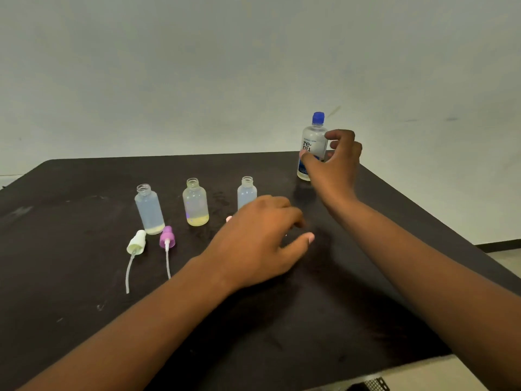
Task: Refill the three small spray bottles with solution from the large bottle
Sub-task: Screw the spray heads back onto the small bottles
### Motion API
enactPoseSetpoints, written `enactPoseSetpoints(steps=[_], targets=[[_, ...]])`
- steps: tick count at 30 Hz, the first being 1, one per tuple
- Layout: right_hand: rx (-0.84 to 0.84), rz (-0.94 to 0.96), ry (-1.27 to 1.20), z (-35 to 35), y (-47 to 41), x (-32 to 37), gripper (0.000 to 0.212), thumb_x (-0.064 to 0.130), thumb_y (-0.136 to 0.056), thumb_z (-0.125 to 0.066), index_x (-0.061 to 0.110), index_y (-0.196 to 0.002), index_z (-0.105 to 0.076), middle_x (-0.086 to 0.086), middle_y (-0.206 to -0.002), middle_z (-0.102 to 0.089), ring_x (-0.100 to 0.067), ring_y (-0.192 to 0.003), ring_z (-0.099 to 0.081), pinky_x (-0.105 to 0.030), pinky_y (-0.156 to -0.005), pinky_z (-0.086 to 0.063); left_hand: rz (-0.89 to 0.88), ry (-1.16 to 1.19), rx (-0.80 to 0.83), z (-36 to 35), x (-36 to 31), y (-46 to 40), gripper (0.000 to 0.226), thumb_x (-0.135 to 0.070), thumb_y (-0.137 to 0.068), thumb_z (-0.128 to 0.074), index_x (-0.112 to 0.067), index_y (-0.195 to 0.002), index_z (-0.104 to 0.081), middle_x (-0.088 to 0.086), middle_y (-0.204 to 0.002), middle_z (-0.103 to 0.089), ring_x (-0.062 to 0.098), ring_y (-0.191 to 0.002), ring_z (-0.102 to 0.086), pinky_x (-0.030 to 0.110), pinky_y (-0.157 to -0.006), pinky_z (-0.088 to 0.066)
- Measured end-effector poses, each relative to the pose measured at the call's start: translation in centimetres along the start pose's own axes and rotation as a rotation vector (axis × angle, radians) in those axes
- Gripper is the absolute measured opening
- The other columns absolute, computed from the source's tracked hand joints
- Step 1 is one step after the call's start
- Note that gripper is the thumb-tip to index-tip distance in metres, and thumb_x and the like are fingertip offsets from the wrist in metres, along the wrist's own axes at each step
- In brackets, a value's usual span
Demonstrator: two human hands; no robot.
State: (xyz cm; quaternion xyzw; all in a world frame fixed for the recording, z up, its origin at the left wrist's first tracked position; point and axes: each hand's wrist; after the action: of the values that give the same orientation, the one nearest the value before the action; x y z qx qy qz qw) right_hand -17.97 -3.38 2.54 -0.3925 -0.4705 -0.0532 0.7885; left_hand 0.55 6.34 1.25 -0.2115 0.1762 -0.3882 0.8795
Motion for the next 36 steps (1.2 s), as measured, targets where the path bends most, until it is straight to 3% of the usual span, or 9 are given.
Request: enactPoseSetpoints(steps=[2, 7, 11, 14, 17, 22, 30, 33, 36], targets=[[0.030, 0.025, -0.081, -0.1, 2.3, 1.4, 0.047, 0.027, -0.083, -0.080, 0.027, -0.118, -0.049, 0.002, -0.119, -0.050, -0.018, -0.104, -0.060, -0.037, -0.092, -0.054, 0.045, 0.004, -0.070, 1.0, 0.7, 0.9, 0.036, -0.052, -0.095, -0.052, -0.023, -0.097, -0.073, -0.009, -0.087, -0.064, 0.010, -0.082, -0.060, 0.036, -0.076, -0.053], [0.018, 0.156, -0.162, -0.5, 7.3, 5.0, 0.027, 0.019, -0.087, -0.078, 0.026, -0.102, -0.056, 0.012, -0.088, -0.058, -0.007, -0.074, -0.056, -0.027, -0.069, -0.051, 0.234, -0.002, -0.218, 3.2, 3.3, 2.9, 0.014, -0.025, -0.090, -0.062, -0.021, -0.098, -0.074, -0.011, -0.083, -0.067, 0.006, -0.074, -0.060, 0.028, -0.072, -0.051], [0.163, 0.348, 0.037, -1.1, 9.9, 5.9, 0.018, 0.031, -0.089, -0.077, 0.031, -0.090, -0.059, 0.013, -0.068, -0.064, -0.007, -0.066, -0.064, -0.036, -0.064, -0.059, 0.320, -0.019, -0.471, 4.1, 4.8, 3.3, 0.021, -0.010, -0.091, -0.059, -0.015, -0.104, -0.075, -0.003, -0.093, -0.074, 0.011, -0.076, -0.061, 0.033, -0.075, -0.054], [0.416, 0.469, 0.337, -1.6, 10.9, 5.6, 0.021, 0.049, -0.091, -0.070, 0.032, -0.101, -0.063, 0.008, -0.077, -0.070, -0.016, -0.076, -0.070, -0.040, -0.070, -0.060, 0.320, -0.024, -0.568, 3.9, 5.4, 3.4, 0.025, -0.007, -0.094, -0.054, -0.012, -0.110, -0.073, 0.001, -0.100, -0.074, 0.015, -0.087, -0.066, 0.031, -0.078, -0.052], [0.544, 0.600, 0.449, -2.0, 11.5, 5.2, 0.032, 0.052, -0.093, -0.064, 0.028, -0.115, -0.061, 0.001, -0.092, -0.068, -0.028, -0.087, -0.068, -0.039, -0.069, -0.053, 0.313, -0.010, -0.600, 3.4, 5.7, 3.3, 0.027, -0.003, -0.093, -0.054, -0.012, -0.111, -0.072, 0.001, -0.106, -0.071, 0.012, -0.090, -0.065, 0.024, -0.076, -0.047], [0.642, 0.728, 0.476, -2.1, 12.1, 5.2, 0.029, 0.048, -0.095, -0.059, 0.022, -0.102, -0.068, 0.002, -0.081, -0.048, -0.024, -0.073, -0.055, -0.033, -0.061, -0.042, 0.320, 0.019, -0.637, 2.9, 5.9, 3.1, 0.027, -0.005, -0.094, -0.055, -0.013, -0.114, -0.071, 0.000, -0.116, -0.064, 0.008, -0.076, -0.059, 0.023, -0.069, -0.046], [0.724, 0.648, 0.422, -1.8, 12.4, 5.6, 0.019, 0.039, -0.089, -0.070, 0.023, -0.089, -0.059, 0.006, -0.078, -0.049, -0.021, -0.073, -0.055, -0.037, -0.065, -0.049, 0.353, 0.100, -0.557, 2.0, 5.9, 3.0, 0.023, -0.022, -0.097, -0.056, -0.020, -0.116, -0.070, -0.008, -0.118, -0.063, -0.007, -0.069, -0.053, 0.017, -0.072, -0.040], [0.743, 0.563, 0.367, -1.6, 12.0, 5.3, 0.017, 0.034, -0.085, -0.069, 0.028, -0.092, -0.054, 0.002, -0.082, -0.063, -0.026, -0.075, -0.064, -0.045, -0.070, -0.057, 0.357, 0.141, -0.550, 1.7, 5.8, 2.9, 0.022, -0.021, -0.099, -0.057, -0.021, -0.119, -0.069, -0.009, -0.116, -0.063, -0.011, -0.076, -0.053, 0.023, -0.075, -0.043], [0.674, 0.465, 0.221, -1.0, 11.2, 4.9, 0.013, 0.032, -0.085, -0.066, 0.030, -0.095, -0.058, 0.006, -0.077, -0.066, -0.019, -0.070, -0.065, -0.044, -0.067, -0.058, 0.359, 0.172, -0.539, 1.6, 5.5, 2.8, 0.026, -0.027, -0.098, -0.055, -0.023, -0.121, -0.068, -0.010, -0.114, -0.063, -0.010, -0.079, -0.054, 0.031, -0.076, -0.046]])
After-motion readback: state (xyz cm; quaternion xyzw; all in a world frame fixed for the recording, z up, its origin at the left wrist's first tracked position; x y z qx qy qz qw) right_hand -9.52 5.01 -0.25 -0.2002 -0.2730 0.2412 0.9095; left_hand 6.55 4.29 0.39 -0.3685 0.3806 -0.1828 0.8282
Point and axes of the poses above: each hand's wrist, its own y-axis away from the middle knuckle, its own z-axis out of the back of the hand, x = y × z
